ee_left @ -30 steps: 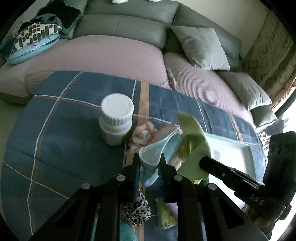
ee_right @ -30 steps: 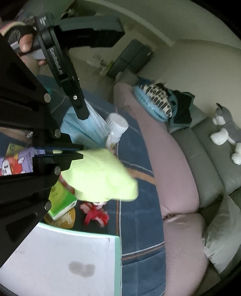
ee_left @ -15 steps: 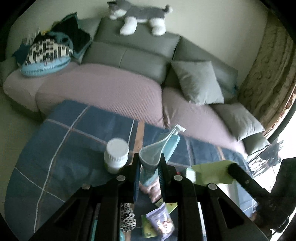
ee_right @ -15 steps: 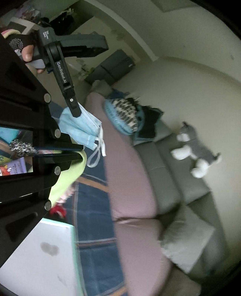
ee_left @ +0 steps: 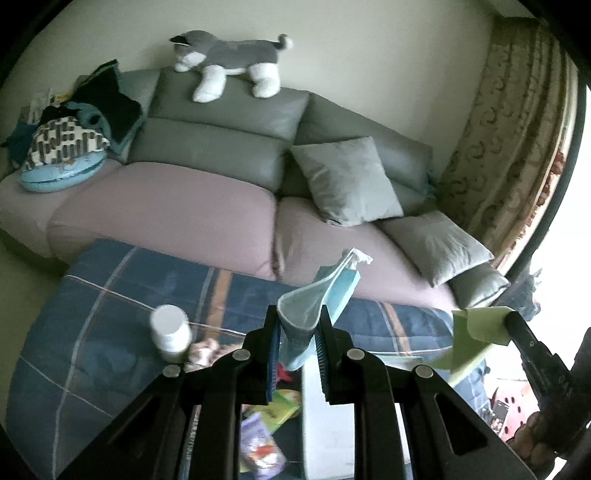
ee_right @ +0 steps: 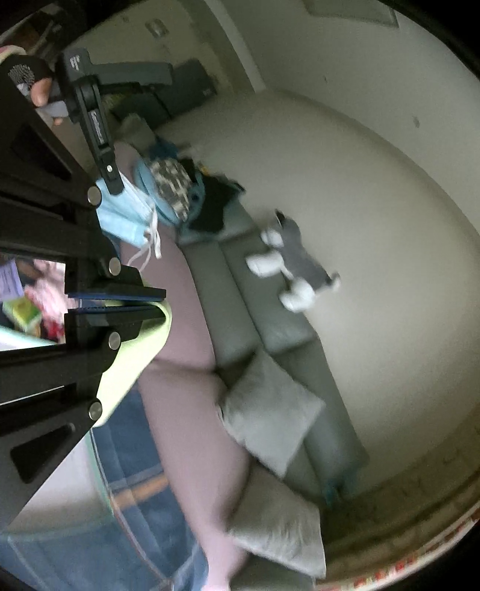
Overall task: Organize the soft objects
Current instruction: 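Lift the cloth with the right tool while the left tool lifts the mask toward the tray, then release the cloth into the tray with the right tool while the left tool releases the mask there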
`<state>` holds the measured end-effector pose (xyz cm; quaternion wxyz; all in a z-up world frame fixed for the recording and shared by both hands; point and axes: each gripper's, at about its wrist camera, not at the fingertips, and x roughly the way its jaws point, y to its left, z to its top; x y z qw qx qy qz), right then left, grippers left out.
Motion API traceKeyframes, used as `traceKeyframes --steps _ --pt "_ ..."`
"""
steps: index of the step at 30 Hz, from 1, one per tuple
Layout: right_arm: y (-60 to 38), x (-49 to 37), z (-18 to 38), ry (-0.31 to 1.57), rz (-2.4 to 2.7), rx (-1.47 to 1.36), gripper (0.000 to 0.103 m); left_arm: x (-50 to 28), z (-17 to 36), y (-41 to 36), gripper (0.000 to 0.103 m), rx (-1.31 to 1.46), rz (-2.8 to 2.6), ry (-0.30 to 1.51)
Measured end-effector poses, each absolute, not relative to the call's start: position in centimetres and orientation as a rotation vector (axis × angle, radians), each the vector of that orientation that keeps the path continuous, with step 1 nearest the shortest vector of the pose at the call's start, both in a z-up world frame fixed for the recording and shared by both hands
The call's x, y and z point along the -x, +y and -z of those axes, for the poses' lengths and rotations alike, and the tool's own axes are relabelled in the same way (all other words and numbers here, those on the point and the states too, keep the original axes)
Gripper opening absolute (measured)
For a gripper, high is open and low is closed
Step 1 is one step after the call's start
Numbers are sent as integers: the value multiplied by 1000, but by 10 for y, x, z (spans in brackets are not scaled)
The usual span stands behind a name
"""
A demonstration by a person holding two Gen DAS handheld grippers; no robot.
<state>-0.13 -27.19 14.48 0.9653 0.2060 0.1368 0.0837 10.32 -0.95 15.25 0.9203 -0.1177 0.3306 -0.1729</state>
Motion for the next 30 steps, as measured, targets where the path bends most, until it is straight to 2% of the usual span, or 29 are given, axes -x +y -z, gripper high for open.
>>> traceKeyframes --steps 7,21,26,30 --pt "-317 25 -139 307 -27 -423 2 -99 -135 -60 19 246 439 740" --pt "-360 5 -93 431 3 -531 2 -97 -93 -120 19 198 498 844" --pt "-367 -18 -62 518 -10 -565 2 -106 -64 -134 19 182 504 904" --pt "-377 -44 -14 653 20 -612 2 -118 -35 -143 19 186 504 964"
